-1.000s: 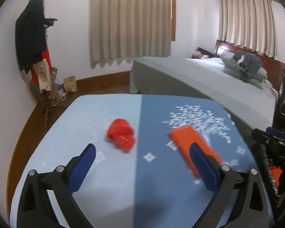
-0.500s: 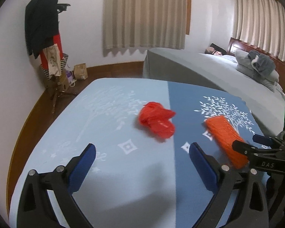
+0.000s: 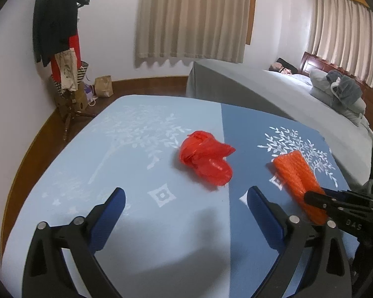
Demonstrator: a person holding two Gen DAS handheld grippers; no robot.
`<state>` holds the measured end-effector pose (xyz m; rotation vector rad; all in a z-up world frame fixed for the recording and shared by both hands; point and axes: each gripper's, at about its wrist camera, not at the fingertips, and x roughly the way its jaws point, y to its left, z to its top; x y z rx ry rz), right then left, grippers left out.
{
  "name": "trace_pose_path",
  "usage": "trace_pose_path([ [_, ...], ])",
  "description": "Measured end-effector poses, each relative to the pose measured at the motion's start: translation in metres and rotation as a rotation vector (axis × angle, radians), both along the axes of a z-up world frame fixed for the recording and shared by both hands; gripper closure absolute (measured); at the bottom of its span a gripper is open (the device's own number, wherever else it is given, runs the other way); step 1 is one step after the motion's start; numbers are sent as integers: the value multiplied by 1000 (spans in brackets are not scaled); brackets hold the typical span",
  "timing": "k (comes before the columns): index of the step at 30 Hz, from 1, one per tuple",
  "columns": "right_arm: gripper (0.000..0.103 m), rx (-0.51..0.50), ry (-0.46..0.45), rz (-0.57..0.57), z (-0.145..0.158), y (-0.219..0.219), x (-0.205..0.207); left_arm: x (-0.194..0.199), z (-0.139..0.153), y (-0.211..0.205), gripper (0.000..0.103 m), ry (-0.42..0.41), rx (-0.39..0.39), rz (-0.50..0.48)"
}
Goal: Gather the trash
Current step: 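Grasp the red plastic bag with the left tool while the right tool grasps the second orange mesh pad, then carry the red bag and orange pad over the black bin and open both tools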
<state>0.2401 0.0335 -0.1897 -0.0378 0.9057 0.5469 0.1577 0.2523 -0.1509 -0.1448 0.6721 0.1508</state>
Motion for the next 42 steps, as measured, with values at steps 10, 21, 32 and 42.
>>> trace_pose_path([
  [10,93,34,-23,-47,15,-19,13,39,4,-7,7,-11,14,-28],
  [21,93,34,-20,-88,16,-34,19,94,-24,-4,43,132,-33,-55],
  [32,93,45,-26,-97,20,-36,14,75,-6,-10,61,76,-36,-63],
  [42,93,77,-69,-104,48,-46,1,43,21,-38,61,52,-2,-89],
])
